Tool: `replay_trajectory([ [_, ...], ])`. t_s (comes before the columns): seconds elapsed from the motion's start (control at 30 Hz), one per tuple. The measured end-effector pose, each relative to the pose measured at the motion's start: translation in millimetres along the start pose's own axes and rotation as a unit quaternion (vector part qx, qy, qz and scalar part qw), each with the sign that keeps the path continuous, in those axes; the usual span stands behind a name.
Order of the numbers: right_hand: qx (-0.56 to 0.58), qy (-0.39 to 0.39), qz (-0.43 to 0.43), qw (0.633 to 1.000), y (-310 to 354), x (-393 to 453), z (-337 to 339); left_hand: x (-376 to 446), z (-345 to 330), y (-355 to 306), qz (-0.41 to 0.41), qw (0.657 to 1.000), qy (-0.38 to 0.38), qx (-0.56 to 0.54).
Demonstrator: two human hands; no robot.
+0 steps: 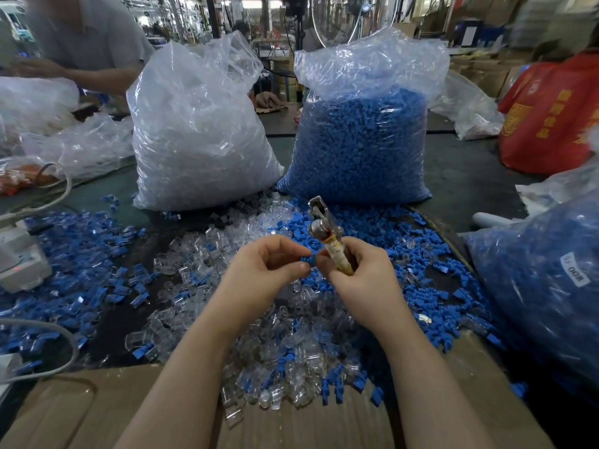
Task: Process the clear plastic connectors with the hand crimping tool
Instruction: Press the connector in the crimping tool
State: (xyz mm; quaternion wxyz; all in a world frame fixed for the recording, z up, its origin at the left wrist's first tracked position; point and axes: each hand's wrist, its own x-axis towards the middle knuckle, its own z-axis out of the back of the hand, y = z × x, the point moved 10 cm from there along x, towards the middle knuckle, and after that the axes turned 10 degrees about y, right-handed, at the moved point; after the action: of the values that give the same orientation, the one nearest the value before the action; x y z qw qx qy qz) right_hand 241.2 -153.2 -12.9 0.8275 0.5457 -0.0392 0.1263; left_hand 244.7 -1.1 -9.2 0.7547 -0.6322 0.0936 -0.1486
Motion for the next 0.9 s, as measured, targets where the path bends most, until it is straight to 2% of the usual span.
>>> replay_trajectory([
  [0.23,0.007,0.021,0.006,1.0,1.0,2.1,-6.1,-1.4,5.4,-7.6,-0.026,0.999,-0.032,0.034],
  [0.33,-0.003,-0.014,0.008,1.0,1.6,1.0,0.4,-1.1,11.8,-0.1,0.011,0.991,-0.053,0.12],
  [0.47,-0.014,-0.059,0.003,0.998,0.8,-0.9,10.2,1.9,1.1,12.8,0.082,0.932,0.01,0.353],
  [0.53,-0.022,-0.065,0.0,0.998,0.1,-0.9,11.4,2.4,-6.9,17.3,0.096,0.91,0.046,0.4],
  [0.77,-0.034,-0.075,-0.006,0.997,1.0,-1.2,12.7,1.9,-17.5,21.6,0.105,0.895,0.107,0.42],
  [0.9,-0.03,-0.083,-0.004,0.996,1.1,-1.7,14.1,4.1,-17.1,23.2,0.097,0.895,0.108,0.422],
])
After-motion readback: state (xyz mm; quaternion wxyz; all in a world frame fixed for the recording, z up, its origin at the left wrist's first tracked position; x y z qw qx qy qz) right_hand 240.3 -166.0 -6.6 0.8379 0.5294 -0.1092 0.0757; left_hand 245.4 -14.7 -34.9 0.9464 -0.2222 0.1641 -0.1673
